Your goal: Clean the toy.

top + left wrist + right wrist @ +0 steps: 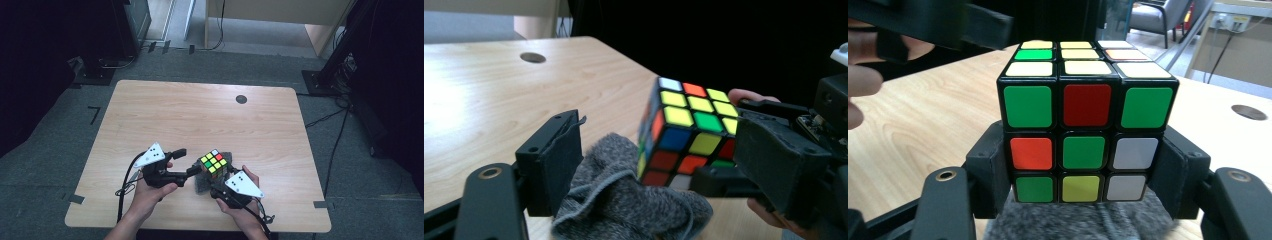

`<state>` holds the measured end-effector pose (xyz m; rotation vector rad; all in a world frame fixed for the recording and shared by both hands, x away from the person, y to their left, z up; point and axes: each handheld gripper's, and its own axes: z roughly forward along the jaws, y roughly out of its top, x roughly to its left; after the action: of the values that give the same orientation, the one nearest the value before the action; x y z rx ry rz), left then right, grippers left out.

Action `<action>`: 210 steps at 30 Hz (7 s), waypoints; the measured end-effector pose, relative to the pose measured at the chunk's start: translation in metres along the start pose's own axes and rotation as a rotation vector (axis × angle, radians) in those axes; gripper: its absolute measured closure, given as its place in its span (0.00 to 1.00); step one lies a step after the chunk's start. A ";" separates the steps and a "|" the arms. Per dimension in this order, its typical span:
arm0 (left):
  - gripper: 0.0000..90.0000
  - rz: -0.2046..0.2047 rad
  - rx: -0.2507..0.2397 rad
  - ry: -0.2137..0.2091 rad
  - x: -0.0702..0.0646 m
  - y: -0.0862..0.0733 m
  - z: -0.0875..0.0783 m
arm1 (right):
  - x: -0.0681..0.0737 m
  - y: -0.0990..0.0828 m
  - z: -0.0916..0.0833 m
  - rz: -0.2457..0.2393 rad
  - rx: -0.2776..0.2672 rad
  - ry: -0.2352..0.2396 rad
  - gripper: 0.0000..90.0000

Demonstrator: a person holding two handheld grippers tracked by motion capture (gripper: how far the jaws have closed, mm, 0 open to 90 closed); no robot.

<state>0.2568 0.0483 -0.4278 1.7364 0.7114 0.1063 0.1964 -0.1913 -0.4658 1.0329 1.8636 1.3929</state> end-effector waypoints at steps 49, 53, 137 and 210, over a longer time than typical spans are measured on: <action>0.38 -0.043 0.153 0.001 -0.007 0.005 0.011 | 0.033 -0.006 0.010 -0.208 0.013 -0.015 0.38; 0.38 -0.048 0.171 -0.005 -0.006 0.006 0.012 | 0.033 -0.005 0.009 -0.211 0.013 -0.006 0.39; 0.38 0.328 0.030 0.015 0.012 -0.057 -0.010 | -0.040 -0.002 -0.002 0.159 0.098 0.118 0.85; 0.38 0.444 0.025 0.054 -0.007 -0.062 0.001 | -0.011 0.009 -0.013 0.252 -0.026 0.197 0.83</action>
<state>0.2265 0.0506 -0.4823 1.8975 0.3552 0.4514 0.1939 -0.2060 -0.4534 1.1867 1.8971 1.7144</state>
